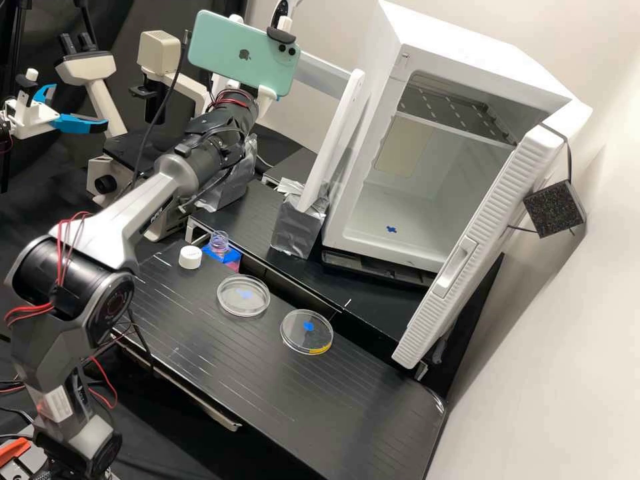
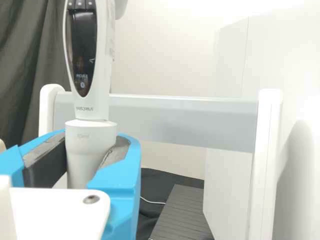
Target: Use the pipette
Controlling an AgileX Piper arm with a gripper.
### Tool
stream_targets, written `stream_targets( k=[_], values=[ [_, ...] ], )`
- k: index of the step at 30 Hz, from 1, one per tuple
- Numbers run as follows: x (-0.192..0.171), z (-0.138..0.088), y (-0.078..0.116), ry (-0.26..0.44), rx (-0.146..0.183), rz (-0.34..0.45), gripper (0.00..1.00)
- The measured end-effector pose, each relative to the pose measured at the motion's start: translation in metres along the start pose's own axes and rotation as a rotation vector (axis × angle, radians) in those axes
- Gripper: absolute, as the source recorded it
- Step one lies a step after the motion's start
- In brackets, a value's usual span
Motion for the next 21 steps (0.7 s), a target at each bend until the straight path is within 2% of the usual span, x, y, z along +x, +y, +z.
stream_targets(
  k=[5, 6, 12, 21],
  values=[
    [0.010, 0.001, -0.004, -0.030, -0.013, -0.020, 0.00],
    [0.014, 0.003, -0.006, -0.045, -0.025, -0.030, 0.00],
    [0.028, 0.016, -0.016, -0.103, -0.033, -0.077, 0.00],
    [0.034, 0.024, -0.020, -0.132, -0.026, -0.099, 0.00]
  ],
)
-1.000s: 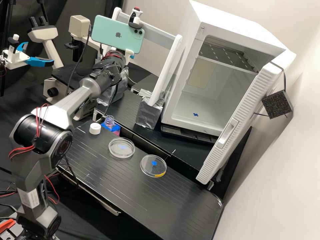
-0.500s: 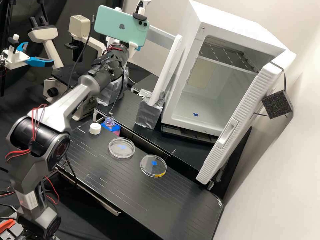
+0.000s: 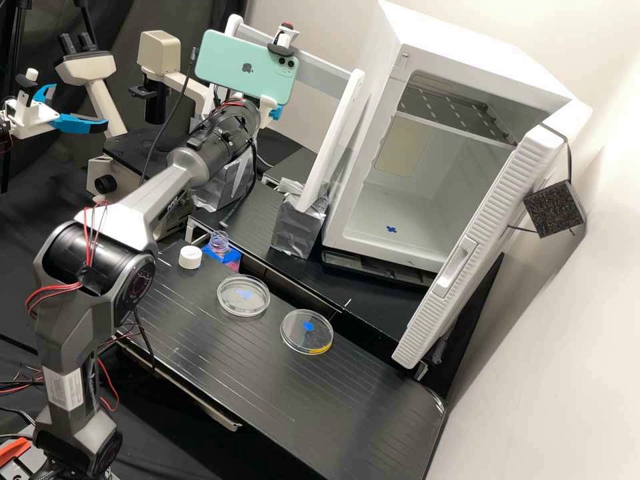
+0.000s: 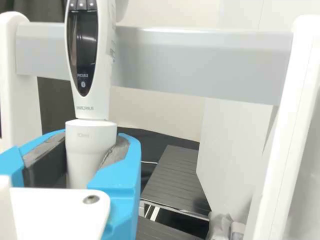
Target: Use the pipette
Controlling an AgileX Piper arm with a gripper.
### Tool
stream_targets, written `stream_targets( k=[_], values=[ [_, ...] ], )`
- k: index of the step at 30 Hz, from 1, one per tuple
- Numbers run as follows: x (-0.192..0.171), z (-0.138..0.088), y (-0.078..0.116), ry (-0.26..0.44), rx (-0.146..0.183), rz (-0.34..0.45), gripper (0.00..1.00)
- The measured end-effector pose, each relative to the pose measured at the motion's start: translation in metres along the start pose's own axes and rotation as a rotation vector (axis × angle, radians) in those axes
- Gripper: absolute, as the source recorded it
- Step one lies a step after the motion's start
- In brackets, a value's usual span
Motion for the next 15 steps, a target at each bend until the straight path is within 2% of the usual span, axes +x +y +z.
stream_targets(
  k=[8, 15],
  values=[
    [0.0000, 0.0014, 0.0002, -0.015, -0.008, 0.003, 0.00],
    [0.0087, 0.0093, -0.0043, -0.040, 0.005, -0.012, 0.00]
  ],
)
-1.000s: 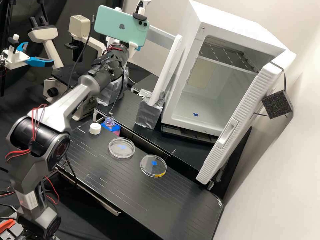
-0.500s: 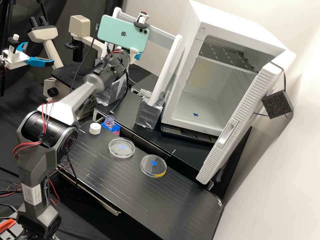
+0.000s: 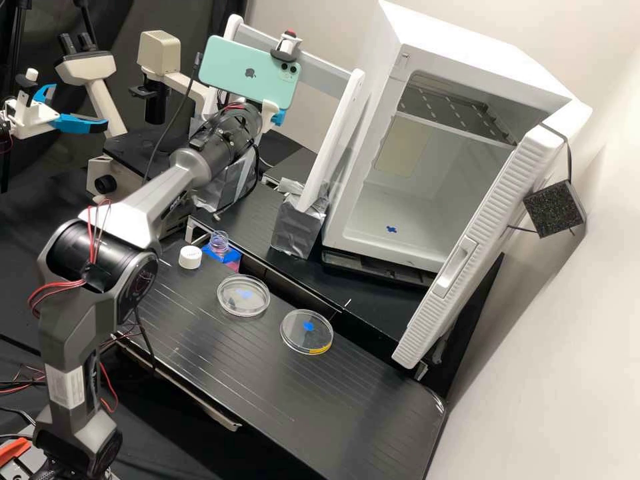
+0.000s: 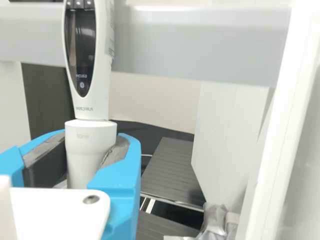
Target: Use the pipette
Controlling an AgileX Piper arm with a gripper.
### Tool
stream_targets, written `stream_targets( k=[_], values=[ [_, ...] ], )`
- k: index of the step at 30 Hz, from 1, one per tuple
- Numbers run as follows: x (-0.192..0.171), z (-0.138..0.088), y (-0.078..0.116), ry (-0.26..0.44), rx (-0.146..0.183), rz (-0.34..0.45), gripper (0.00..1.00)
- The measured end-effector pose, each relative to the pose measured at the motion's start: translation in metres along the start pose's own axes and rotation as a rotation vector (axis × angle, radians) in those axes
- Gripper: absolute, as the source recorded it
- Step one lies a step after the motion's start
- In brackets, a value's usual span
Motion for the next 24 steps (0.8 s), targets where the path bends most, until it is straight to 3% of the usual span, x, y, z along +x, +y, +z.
stream_targets(
  k=[15, 16, 24],
  values=[
    [0.0008, 0.0006, -0.0004, -0.002, 0.000, -0.002, 0.00],
    [0.0008, 0.0007, -0.0004, -0.002, -0.002, -0.001, 1.00],
    [0.0033, 0.0060, -0.0002, -0.049, -0.023, 0.015, 1.00]
  ],
)
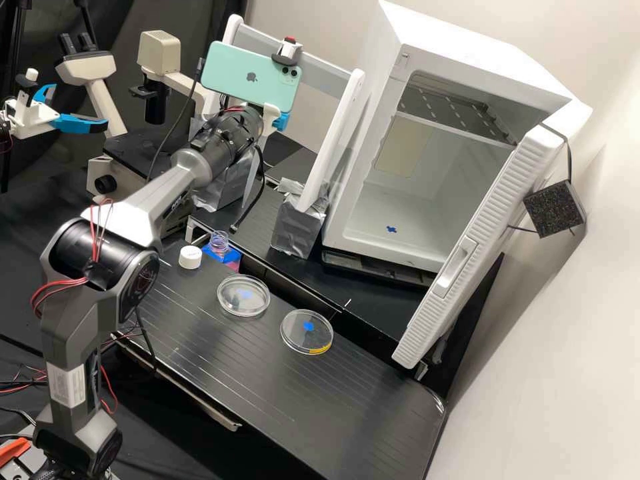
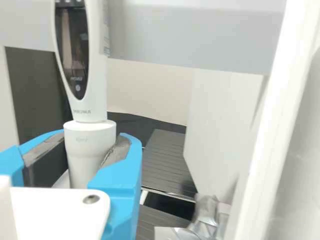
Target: Use the pipette
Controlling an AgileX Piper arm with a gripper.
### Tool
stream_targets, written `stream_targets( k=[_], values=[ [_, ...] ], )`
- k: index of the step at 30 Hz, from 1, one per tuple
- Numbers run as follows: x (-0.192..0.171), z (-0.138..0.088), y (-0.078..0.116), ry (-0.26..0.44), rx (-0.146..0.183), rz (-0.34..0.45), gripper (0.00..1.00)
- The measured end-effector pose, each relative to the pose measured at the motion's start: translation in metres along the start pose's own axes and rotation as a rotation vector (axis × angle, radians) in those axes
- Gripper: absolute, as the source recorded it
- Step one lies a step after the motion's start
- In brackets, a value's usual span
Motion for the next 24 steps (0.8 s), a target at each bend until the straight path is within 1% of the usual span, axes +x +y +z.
stream_targets(
  k=[1, 2, 8, 12, 15, 17, 19, 20, 21, 24],
  values=[
    [0.001, 0.000, 0.001, -0.002, 0.000, 0.012, 1.00],
    [0.002, 0.001, 0.001, -0.004, 0.007, 0.024, 1.00],
    [0.001, 0.001, 0.003, -0.005, 0.013, 0.040, 1.00],
    [0.001, 0.001, 0.004, -0.004, 0.002, 0.050, 1.00],
    [0.002, 0.003, 0.003, 0.000, 0.007, 0.068, 1.00],
    [0.000, 0.007, 0.000, 0.008, 0.020, 0.095, 1.00],
    [-0.007, 0.010, -0.002, 0.014, 0.020, 0.119, 1.00],
    [-0.010, 0.012, -0.005, 0.017, 0.038, 0.122, 1.00],
    [-0.015, 0.013, -0.006, 0.022, 0.026, 0.140, 1.00],
    [-0.036, 0.018, -0.010, 0.027, 0.028, 0.211, 1.00]
  ],
)
